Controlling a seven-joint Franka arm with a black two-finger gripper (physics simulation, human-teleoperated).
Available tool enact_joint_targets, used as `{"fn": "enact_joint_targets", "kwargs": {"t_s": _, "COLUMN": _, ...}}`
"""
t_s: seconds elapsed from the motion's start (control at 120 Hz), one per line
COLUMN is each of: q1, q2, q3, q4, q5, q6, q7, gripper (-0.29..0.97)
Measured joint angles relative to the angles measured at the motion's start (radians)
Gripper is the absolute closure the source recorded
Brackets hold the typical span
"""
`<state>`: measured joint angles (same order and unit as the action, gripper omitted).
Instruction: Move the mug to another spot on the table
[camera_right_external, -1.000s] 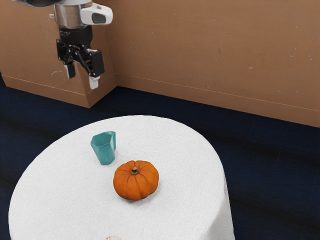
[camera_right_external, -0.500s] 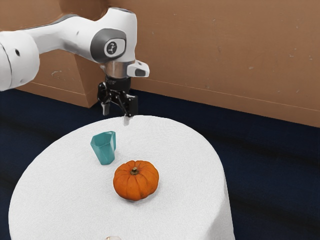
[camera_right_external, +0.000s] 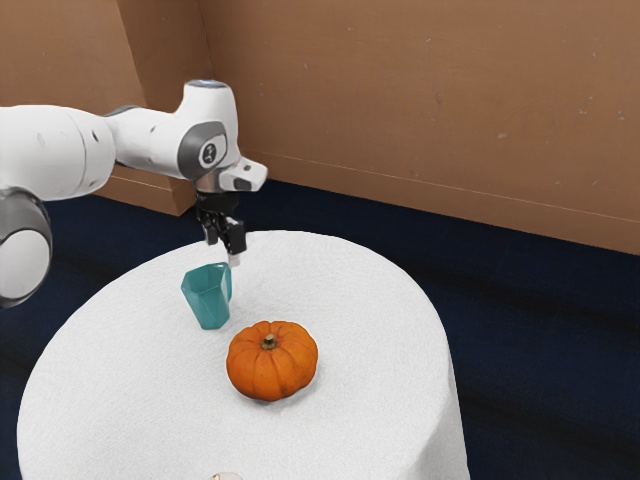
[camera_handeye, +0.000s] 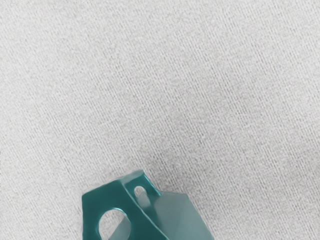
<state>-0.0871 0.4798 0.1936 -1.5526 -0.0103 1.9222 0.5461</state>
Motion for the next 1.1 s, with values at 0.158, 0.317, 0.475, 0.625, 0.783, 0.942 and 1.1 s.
{"fn": "enact_joint_targets", "kwargs": {"t_s": 0.158, "q1": 0.028, "q2": 0.062, "q3": -0.002, "q4": 0.028, "q5": -0.031, "q6": 0.050, "q7": 0.124, "gripper": 0.00}}
{"fn": "enact_joint_targets", "kwargs": {"t_s": 0.317, "q1": 0.046, "q2": 0.092, "q3": -0.001, "q4": 0.036, "q5": -0.118, "q6": 0.072, "q7": 0.211, "gripper": 0.00}}
{"fn": "enact_joint_targets", "kwargs": {"t_s": 0.475, "q1": 0.070, "q2": 0.140, "q3": -0.002, "q4": 0.064, "q5": -0.131, "q6": 0.083, "q7": 0.270, "gripper": 0.00}}
{"fn": "enact_joint_targets", "kwargs": {"t_s": 0.625, "q1": 0.074, "q2": 0.147, "q3": -0.011, "q4": 0.069, "q5": -0.168, "q6": 0.083, "q7": 0.309, "gripper": 0.00}}
{"fn": "enact_joint_targets", "kwargs": {"t_s": 0.783, "q1": 0.079, "q2": 0.157, "q3": -0.012, "q4": 0.076, "q5": -0.139, "q6": 0.069, "q7": 0.332, "gripper": 0.00}}
{"fn": "enact_joint_targets", "kwargs": {"t_s": 0.942, "q1": 0.079, "q2": 0.167, "q3": -0.012, "q4": 0.096, "q5": -0.113, "q6": 0.053, "q7": 0.331, "gripper": 0.00}}
{"fn": "enact_joint_targets", "kwargs": {"t_s": 1.1, "q1": 0.078, "q2": 0.168, "q3": -0.013, "q4": 0.099, "q5": -0.115, "q6": 0.029, "q7": 0.271, "gripper": 0.00}}
